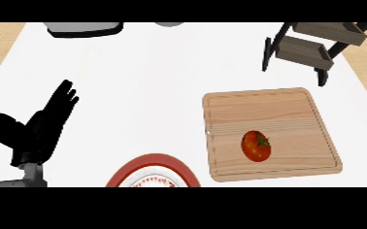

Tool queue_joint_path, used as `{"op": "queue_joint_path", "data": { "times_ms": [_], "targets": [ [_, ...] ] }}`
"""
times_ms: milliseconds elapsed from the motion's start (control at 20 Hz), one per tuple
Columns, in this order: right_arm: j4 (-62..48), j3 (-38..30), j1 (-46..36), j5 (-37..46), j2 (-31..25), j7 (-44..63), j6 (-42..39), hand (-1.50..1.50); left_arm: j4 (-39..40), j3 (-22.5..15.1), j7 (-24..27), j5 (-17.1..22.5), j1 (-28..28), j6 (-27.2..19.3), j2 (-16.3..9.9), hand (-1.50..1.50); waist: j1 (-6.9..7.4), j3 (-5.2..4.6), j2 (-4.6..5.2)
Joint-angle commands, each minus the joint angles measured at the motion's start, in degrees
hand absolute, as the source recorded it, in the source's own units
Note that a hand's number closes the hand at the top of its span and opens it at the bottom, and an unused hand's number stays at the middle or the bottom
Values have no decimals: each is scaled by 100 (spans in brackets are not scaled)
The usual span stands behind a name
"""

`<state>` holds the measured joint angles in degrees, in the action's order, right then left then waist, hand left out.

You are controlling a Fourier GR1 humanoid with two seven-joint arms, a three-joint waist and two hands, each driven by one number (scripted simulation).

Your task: Pick the pear from the cutting board and place it in the tiered basket

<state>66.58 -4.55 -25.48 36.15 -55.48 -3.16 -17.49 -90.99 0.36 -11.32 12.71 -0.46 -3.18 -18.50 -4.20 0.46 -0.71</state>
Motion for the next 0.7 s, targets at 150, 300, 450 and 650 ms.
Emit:
{"op": "queue_joint_path", "data": {
  "times_ms": [150, 300, 450, 650],
  "targets": [
    [-1220, -2214, -464, -1788, -773, -1708, -66, 150, -29, -61, 222, -34, 139, 50, 85, 0, 154, -2, 43],
    [-1880, -2750, -509, -2225, -1360, -2441, -683, 150, -43, -154, 147, -122, 27, 77, 62, 0, 258, -19, 75],
    [-2703, -2919, -754, -2335, -2007, -2799, -1343, 150, 2, -260, 11, -59, -145, 249, 64, 0, 439, -29, 118],
    [-3317, -2576, -1198, -2118, -2314, -3131, -1643, 150, -76, -208, -77, -64, -351, 267, 67, 0, 593, -37, 120]
  ]
}}
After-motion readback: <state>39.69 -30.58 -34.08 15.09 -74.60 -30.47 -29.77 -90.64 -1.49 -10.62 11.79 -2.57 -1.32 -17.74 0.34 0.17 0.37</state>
